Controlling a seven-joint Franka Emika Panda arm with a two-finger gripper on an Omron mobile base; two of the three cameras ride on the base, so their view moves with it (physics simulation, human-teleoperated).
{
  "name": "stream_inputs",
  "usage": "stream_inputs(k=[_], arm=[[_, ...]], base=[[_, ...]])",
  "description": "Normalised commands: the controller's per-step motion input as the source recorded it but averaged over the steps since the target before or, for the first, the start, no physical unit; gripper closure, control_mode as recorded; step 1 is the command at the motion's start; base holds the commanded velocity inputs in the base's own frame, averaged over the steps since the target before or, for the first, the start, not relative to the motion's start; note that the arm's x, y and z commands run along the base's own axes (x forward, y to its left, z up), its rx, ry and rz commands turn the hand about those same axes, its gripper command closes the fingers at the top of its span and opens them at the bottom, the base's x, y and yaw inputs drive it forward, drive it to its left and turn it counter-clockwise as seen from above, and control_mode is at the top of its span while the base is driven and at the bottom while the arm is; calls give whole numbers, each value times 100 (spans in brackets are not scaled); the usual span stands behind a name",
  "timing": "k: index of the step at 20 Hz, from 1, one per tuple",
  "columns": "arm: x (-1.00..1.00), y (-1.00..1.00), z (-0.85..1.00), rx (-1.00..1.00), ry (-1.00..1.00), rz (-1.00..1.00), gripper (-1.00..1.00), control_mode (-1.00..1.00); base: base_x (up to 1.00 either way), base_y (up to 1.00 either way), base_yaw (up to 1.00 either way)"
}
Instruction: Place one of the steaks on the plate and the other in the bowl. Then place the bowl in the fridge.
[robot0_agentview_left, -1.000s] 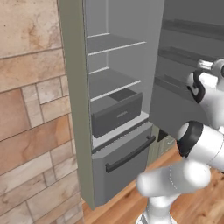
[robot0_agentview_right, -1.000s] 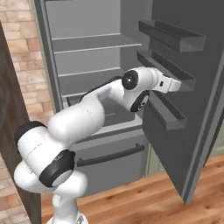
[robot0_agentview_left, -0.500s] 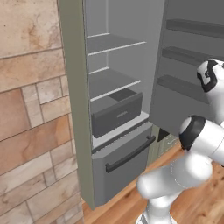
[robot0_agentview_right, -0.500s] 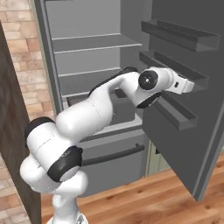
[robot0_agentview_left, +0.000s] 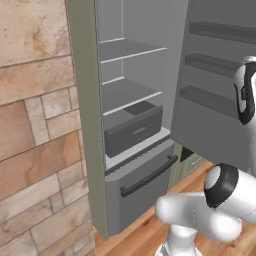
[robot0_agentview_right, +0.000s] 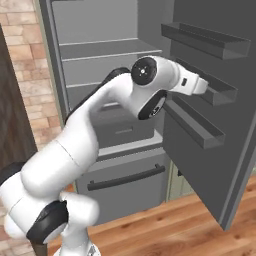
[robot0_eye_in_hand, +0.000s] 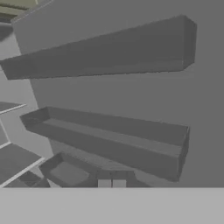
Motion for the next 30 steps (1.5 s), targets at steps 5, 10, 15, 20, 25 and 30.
stream_inputs(k=[5,10,15,20,25,30], arm=[[-100,100,7,0,20,0,100,-100],[-73,85,-32,0,2,0,100,-100],[-40,63,-5,7,6,0,100,-100],[-33,55,-3,-8,10,24,100,-100],[-34,84,-17,-13,7,51,-100,-100],[-66,55,0,0,-14,17,-100,-100]], base=[[0,0,0],[0,0,0],[0,0,0],[0,0,0],[0,0,0],[0,0,0]])
